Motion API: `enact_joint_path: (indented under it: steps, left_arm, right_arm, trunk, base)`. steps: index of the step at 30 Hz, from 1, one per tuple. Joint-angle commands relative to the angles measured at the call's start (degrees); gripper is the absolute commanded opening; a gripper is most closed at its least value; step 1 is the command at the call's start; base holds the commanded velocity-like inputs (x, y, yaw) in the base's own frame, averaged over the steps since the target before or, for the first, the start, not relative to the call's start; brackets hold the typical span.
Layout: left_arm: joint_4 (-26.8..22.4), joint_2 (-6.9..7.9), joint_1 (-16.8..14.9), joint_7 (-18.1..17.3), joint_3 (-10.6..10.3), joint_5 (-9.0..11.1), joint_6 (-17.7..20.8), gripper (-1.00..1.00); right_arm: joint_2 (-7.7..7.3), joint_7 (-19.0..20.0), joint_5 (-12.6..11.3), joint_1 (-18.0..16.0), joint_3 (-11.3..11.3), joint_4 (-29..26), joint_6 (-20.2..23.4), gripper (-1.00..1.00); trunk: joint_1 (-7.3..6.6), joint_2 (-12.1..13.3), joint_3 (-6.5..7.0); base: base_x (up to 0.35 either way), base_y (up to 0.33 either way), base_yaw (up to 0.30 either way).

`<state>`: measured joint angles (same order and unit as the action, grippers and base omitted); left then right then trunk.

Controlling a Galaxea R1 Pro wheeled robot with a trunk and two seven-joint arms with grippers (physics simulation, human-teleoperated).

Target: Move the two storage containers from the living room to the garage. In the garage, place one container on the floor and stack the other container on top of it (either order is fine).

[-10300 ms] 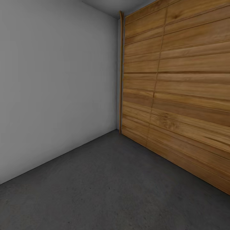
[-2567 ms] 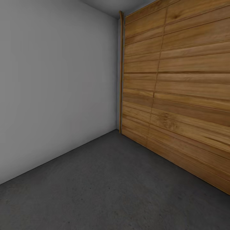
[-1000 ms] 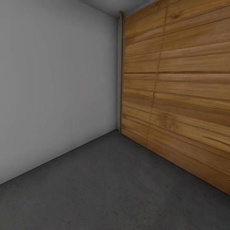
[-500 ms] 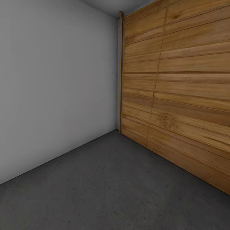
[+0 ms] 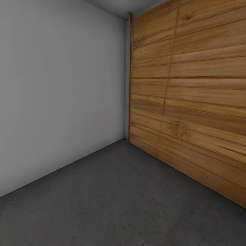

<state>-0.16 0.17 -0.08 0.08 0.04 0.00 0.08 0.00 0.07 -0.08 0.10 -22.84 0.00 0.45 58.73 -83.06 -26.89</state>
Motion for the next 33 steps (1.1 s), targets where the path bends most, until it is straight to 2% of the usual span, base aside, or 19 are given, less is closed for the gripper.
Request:
enact_joint_path:
  steps: [1,33]
  left_arm:
    - [0.0,0.0,0.0,0.0,0.0,0.0,0.0,1.0]
    - [0.0,-0.23,0.0,0.0,-0.1,0.0,0.0,1.0]
  right_arm:
    - [0.0,0.0,0.0,0.0,-0.2,0.0,0.0,1.0]
    - [-0.08,0.0,0.0,0.0,-0.3,0.0,-0.3,1.0]
  trunk:
    - [0.0,0.0,-0.04]
    - [0.0,0.0,-0.04]
  base:
    - [0.0,0.0,0.0]
    - [0.0,0.0,0.0]
